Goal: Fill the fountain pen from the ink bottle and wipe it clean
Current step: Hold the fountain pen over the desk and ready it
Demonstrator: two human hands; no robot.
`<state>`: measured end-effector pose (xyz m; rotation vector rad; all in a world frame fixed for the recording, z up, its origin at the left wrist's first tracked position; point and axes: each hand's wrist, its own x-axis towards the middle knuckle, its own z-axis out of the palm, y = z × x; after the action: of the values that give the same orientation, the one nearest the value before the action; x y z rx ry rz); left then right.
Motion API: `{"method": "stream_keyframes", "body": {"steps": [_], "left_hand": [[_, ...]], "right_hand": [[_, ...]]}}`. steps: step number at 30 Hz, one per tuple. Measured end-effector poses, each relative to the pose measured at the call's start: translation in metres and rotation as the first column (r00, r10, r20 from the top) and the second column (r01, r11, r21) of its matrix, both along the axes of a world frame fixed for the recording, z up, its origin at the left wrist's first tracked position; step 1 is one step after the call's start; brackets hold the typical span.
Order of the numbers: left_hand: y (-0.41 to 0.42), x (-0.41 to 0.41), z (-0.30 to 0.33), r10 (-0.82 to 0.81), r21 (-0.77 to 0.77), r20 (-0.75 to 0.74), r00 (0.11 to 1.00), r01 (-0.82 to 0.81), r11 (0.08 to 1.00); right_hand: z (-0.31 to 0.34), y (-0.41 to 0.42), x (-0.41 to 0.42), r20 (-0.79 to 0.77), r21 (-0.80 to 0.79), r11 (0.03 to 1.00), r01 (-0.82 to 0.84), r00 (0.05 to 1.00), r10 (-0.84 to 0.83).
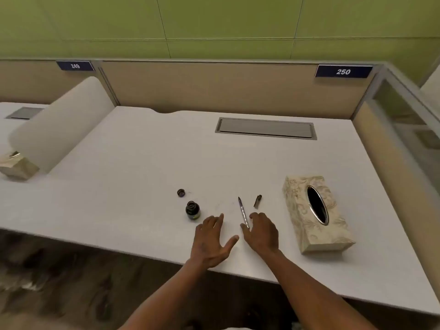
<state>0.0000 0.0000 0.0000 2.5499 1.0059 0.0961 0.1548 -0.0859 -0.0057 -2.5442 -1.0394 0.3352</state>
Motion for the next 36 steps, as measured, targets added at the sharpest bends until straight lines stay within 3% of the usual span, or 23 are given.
{"method": "stream_keyframes", "body": {"steps": [3, 5, 7, 10, 13, 16, 22, 26, 28, 31, 36], "left_hand": [[-0.006, 0.007, -0.001, 0.143, -0.111, 0.101, 0.985, -0.132, 0.985], [-0.011, 0.014, 0.002, 0.319, -0.303, 0.205, 0.925, -0.25, 0.92], [-0.013, 0.021, 0.009, 0.502, -0.535, 0.278, 0.819, -0.302, 0.789], [-0.011, 0.025, 0.014, 0.684, -0.756, 0.233, 0.692, -0.314, 0.574], [-0.007, 0.027, 0.013, 0.777, -0.886, 0.177, 0.605, -0.246, 0.393], [-0.003, 0.028, 0.018, 0.807, -0.944, 0.151, 0.571, -0.157, 0.289], [-0.001, 0.023, 0.022, 0.809, -0.96, 0.182, 0.559, -0.076, 0.268], [-0.003, 0.022, 0.02, 0.833, -0.977, 0.141, 0.535, -0.061, 0.204], [-0.007, 0.023, 0.02, 0.842, -0.979, 0.136, 0.522, -0.058, 0.194], [-0.009, 0.024, 0.018, 0.862, -0.979, 0.129, 0.491, -0.077, 0.19], [-0.009, 0.026, 0.015, 0.903, -0.983, 0.095, 0.42, -0.106, 0.152]], "right_hand": [[0.001, 0.003, 0.004, -0.012, 0.031, 0.999, 0.026, 1.0, -0.026], [0.002, 0.003, 0.003, -0.034, 0.028, 0.997, 0.072, 0.997, -0.071], [0.001, 0.003, 0.001, -0.095, 0.072, 0.989, 0.131, 0.988, -0.124], [0.001, -0.005, -0.007, -0.262, 0.167, 0.959, 0.228, 0.948, -0.18], [0.001, -0.015, -0.014, -0.41, 0.257, 0.936, 0.239, 0.904, -0.119], [0.001, -0.024, -0.018, -0.499, 0.298, 0.937, 0.182, 0.867, -0.01], [0.007, -0.033, -0.013, -0.605, 0.318, 0.942, 0.109, 0.788, 0.113], [0.013, -0.034, -0.009, -0.75, 0.256, 0.963, 0.08, 0.646, 0.146], [0.014, -0.033, -0.005, -0.771, 0.226, 0.973, 0.045, 0.619, 0.15], [0.017, -0.031, -0.004, -0.782, 0.222, 0.974, 0.045, 0.605, 0.151], [0.018, -0.025, -0.005, -0.707, 0.251, 0.965, 0.081, 0.696, 0.125]]}}
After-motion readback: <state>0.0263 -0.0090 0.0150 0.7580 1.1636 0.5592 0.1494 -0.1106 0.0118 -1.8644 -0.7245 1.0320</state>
